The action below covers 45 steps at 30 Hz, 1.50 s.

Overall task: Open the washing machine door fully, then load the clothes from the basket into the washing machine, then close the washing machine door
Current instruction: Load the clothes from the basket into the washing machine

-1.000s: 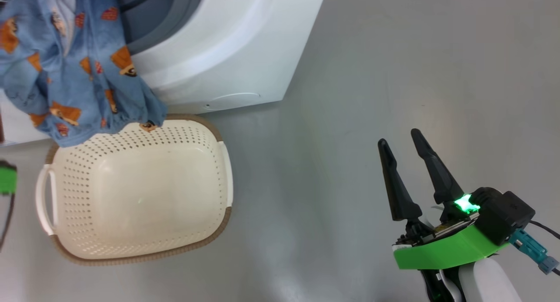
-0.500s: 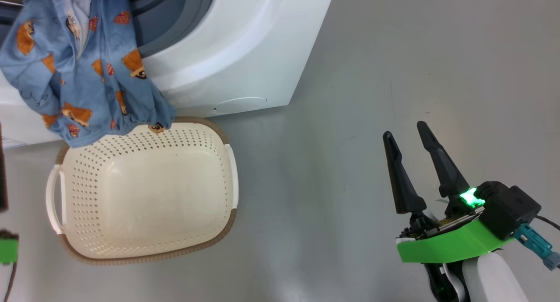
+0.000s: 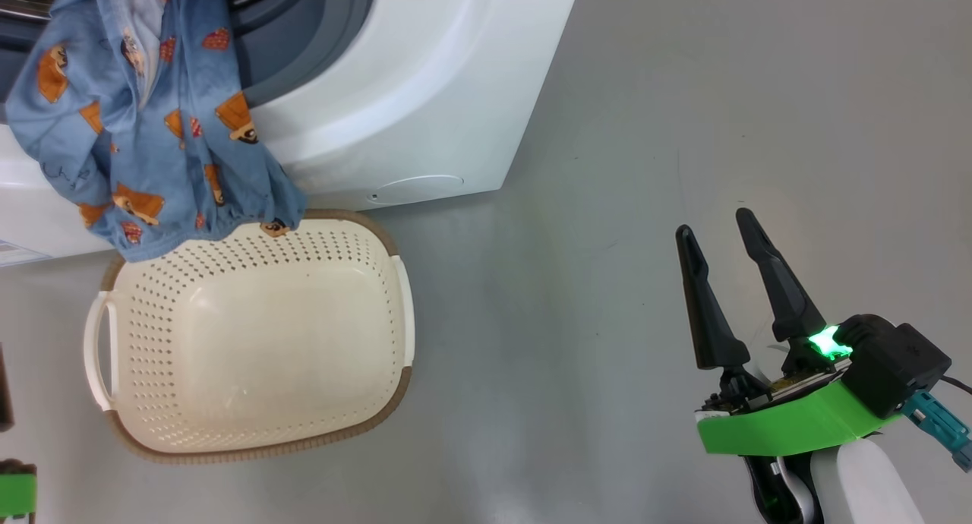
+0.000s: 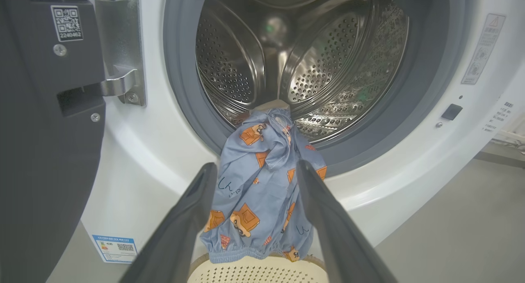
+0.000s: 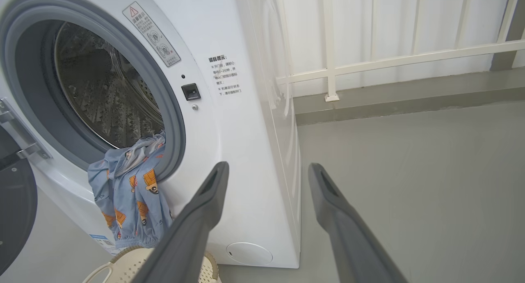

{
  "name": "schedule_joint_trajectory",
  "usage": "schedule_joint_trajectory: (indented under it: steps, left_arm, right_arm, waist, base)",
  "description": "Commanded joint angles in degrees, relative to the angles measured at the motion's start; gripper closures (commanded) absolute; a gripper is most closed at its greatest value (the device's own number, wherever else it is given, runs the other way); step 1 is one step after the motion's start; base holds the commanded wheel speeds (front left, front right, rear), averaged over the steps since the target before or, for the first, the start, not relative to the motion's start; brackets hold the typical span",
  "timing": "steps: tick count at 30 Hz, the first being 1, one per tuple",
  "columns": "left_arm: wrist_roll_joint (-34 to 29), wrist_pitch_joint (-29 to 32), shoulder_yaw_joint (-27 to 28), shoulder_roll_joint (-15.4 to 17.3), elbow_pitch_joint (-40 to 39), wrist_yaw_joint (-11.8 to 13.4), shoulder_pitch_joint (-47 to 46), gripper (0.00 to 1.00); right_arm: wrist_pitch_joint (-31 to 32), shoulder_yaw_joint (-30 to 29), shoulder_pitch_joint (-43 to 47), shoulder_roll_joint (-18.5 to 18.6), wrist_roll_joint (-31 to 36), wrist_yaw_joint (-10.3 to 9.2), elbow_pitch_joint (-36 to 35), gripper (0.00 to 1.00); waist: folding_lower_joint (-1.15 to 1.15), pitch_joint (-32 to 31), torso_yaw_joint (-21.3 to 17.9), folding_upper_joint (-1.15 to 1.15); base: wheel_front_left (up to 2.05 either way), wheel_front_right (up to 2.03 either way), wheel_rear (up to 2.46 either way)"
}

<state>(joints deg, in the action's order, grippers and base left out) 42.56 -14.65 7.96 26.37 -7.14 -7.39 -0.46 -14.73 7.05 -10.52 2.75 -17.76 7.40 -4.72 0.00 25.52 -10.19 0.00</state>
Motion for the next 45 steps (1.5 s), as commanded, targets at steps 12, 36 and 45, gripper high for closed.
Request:
schedule_joint_trajectory:
  steps: [12,36,45]
  left_arm:
    - [-1.48,-0.35,1.56,1.59,-2.38,-0.09,0.54,0.00]
    - [1.14,-0.33,-16.20,8.05,14.81,-0.10,-12.85,0.00]
    - [1.59,0.82,-23.24,8.67,25.30,-0.10,-24.06,0.00]
  right_arm:
    - [-0.27,1.64,1.33,0.12,0.26,0.09,-1.43,0.00]
    - [-0.27,2.10,1.75,0.12,-1.41,0.09,-3.23,0.00]
    - [-0.27,2.78,1.46,0.12,-1.83,0.09,-4.51,0.00]
  waist:
    - [0.00,-0.50,-0.70,0.00]
    - [0.00,2.81,-3.85,0.00]
    - [0.00,5.69,-5.23,0.00]
  base:
    - [0.00,0.00,0.00]
    - [0.00,0.00,0.00]
    - [0.00,0.00,0.00]
